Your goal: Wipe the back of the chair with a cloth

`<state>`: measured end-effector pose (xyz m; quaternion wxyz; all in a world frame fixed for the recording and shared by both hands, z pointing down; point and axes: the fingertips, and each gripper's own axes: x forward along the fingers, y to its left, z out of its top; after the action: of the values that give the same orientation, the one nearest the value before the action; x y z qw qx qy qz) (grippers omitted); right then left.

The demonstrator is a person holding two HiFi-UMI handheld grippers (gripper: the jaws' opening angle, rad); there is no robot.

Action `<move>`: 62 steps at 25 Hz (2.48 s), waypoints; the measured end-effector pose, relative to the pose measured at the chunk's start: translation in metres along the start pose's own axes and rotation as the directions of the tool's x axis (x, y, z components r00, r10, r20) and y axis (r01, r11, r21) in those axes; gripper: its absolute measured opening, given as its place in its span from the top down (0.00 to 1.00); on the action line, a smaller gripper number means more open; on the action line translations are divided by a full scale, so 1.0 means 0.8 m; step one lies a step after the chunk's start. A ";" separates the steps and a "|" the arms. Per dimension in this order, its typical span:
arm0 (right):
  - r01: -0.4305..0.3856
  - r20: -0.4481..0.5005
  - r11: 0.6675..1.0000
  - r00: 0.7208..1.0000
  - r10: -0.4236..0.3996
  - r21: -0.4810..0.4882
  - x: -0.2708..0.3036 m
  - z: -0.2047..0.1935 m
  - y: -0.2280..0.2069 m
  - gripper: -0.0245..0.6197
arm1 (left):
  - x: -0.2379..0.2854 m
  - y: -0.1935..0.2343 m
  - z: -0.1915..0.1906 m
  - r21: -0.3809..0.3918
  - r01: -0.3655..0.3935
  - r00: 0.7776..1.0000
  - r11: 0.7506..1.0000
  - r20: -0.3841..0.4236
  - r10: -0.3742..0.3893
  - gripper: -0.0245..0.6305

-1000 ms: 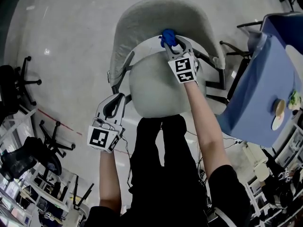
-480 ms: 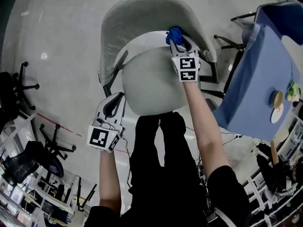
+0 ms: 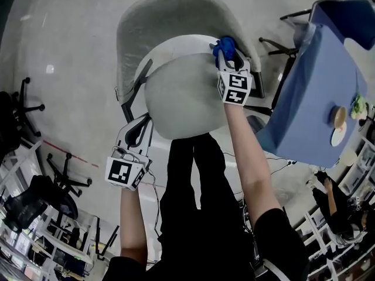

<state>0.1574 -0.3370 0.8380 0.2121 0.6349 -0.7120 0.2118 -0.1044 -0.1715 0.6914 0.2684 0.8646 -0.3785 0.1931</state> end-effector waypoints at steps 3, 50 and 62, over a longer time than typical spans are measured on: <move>0.030 0.003 0.995 1.000 -0.031 0.091 0.000 -0.001 -0.001 0.70 | -0.003 0.011 0.000 -0.002 -0.010 1.000 1.000 -0.005 0.010 0.91; -0.218 0.112 0.946 0.962 0.250 -0.238 -0.490 0.236 0.154 0.70 | -0.285 -0.122 0.200 0.155 0.046 0.992 0.987 0.111 -0.064 0.91; -0.481 -0.036 0.645 0.817 0.576 -0.594 -0.515 0.253 0.207 0.70 | -0.313 -0.133 0.219 0.135 -0.118 0.973 0.984 0.214 0.088 0.91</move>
<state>0.0291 -0.1003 0.4315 0.2665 0.3176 -0.9099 -0.0123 -0.1610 -0.0797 0.3865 0.1530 0.8765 -0.4335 0.1431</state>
